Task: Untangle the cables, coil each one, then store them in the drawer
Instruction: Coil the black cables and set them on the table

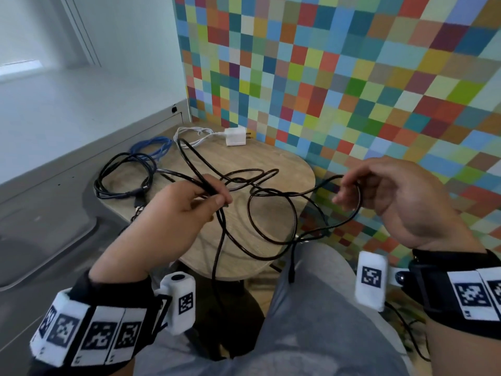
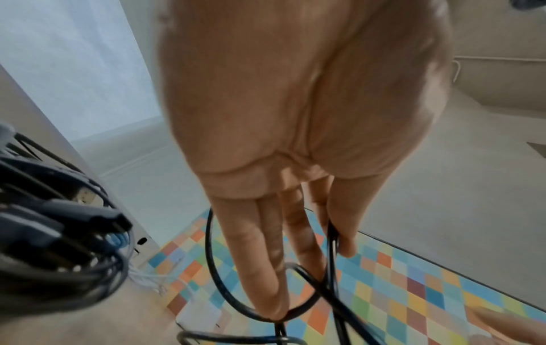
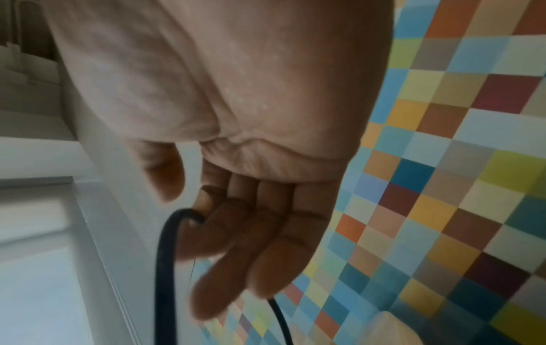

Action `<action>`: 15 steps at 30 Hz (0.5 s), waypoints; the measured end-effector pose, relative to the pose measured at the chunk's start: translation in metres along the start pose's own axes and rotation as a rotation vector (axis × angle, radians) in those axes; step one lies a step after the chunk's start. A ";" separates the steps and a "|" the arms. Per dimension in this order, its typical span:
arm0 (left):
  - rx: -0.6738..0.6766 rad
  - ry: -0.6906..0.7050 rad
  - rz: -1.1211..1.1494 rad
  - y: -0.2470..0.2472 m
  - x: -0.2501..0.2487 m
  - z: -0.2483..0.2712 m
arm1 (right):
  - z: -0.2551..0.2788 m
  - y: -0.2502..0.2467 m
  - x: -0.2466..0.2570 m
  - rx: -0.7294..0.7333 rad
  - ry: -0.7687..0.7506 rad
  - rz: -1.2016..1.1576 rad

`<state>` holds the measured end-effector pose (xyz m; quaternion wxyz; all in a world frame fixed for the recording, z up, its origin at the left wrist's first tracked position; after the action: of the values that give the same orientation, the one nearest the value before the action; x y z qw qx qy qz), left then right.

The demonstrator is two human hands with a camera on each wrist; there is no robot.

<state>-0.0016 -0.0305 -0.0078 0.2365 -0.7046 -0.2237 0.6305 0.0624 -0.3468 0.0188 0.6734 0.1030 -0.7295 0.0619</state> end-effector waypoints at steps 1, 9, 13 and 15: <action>0.008 0.026 0.006 0.003 -0.002 0.001 | 0.000 0.000 -0.002 -0.037 0.005 0.070; 0.141 0.105 -0.028 0.034 -0.017 0.002 | -0.004 0.012 -0.032 0.167 0.211 0.798; 0.172 0.078 0.026 0.042 -0.021 0.002 | -0.004 0.024 -0.045 0.238 0.243 0.895; 0.214 0.056 0.029 0.044 -0.022 0.002 | -0.006 0.028 -0.045 0.254 0.212 0.965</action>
<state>-0.0056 -0.0787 -0.0178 0.3074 -0.6957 -0.1383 0.6343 0.0646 -0.3149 -0.0245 0.6207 -0.1716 -0.6082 0.4640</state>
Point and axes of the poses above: each hand's wrist, its own z-axis away from the middle knuckle, its own y-axis out of the palm, x = y × z, the point moved 2 cm from there along -z, towards the middle knuckle, and after that the axes turned 6 degrees about -z, right-handed, at the moved point
